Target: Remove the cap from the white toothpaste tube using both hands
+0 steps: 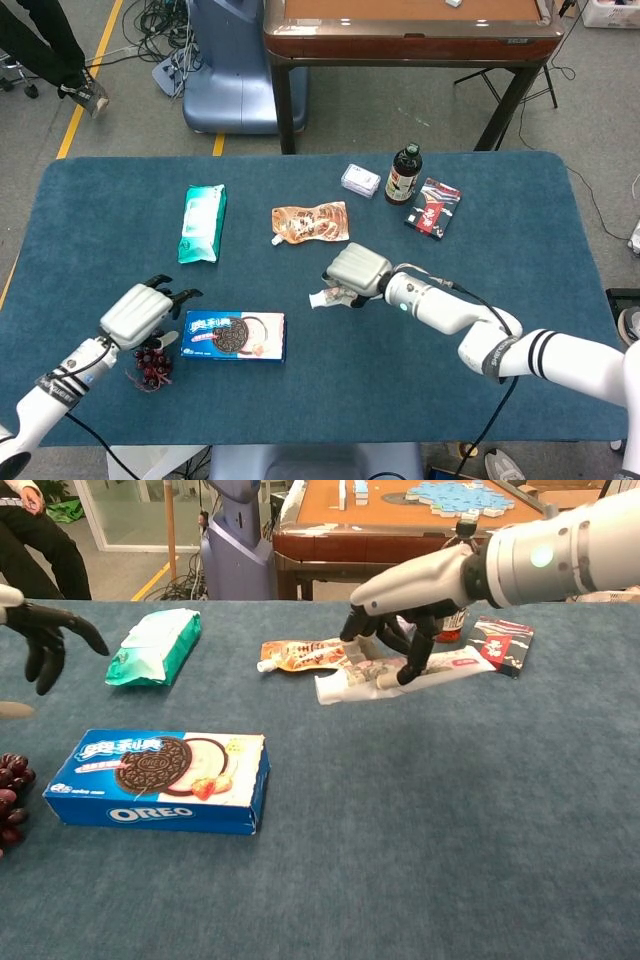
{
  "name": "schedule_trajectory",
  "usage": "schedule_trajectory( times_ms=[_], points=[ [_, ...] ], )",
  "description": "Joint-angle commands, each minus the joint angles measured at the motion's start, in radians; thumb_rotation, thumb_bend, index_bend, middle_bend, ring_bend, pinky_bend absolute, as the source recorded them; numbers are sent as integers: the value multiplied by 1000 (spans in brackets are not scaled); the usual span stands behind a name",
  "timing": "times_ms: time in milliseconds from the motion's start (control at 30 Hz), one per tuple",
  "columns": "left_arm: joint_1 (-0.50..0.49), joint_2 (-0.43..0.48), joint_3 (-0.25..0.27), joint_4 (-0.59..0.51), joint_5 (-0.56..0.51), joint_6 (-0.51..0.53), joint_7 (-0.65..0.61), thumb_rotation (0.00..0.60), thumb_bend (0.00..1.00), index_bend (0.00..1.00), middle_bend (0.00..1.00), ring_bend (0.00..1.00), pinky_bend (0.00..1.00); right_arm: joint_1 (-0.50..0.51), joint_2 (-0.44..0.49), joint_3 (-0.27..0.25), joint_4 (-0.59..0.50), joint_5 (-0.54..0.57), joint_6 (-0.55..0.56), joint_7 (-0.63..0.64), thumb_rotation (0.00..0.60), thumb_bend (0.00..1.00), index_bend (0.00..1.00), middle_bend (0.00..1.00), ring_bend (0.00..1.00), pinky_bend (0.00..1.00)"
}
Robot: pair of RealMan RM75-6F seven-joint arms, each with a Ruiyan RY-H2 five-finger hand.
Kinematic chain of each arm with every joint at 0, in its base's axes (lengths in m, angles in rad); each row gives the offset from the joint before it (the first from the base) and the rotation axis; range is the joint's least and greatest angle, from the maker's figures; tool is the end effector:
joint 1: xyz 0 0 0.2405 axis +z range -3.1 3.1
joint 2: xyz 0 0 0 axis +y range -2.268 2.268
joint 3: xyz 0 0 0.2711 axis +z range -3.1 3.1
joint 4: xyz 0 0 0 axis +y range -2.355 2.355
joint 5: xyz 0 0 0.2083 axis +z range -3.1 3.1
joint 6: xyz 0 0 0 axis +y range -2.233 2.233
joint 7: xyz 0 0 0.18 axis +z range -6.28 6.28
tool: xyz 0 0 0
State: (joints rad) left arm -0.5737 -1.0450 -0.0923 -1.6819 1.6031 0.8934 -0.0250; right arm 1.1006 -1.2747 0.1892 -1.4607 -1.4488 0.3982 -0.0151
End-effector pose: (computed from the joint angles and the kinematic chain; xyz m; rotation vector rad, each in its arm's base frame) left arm -0.2044 0.3333 0.0932 -2.0819 -0.8245 -0.8342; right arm -0.0625 -0.4273 -0.0020 2.4489 -0.5980 0.6471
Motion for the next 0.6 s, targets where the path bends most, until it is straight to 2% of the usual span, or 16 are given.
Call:
schedule_trajectory(
  times_ms=[33, 333, 600],
  points=[
    [-76, -32, 1, -6, 25, -81, 24, 600, 246, 174, 544, 471, 150, 39, -8, 6, -3, 9, -29, -14, 600, 1000, 801, 734, 613, 479],
    [-189, -94, -12, -20, -24, -199, 92, 600, 246, 140, 562, 480, 150, 99, -58, 6, 24, 51, -40, -38, 600, 1000, 811, 744, 626, 479],
    [-239, -111, -29, -24, -98, -234, 130, 600, 246, 98, 565, 484, 150, 139, -89, -10, 46, 85, -56, -64, 600, 1000, 815, 747, 634, 479]
  ],
)
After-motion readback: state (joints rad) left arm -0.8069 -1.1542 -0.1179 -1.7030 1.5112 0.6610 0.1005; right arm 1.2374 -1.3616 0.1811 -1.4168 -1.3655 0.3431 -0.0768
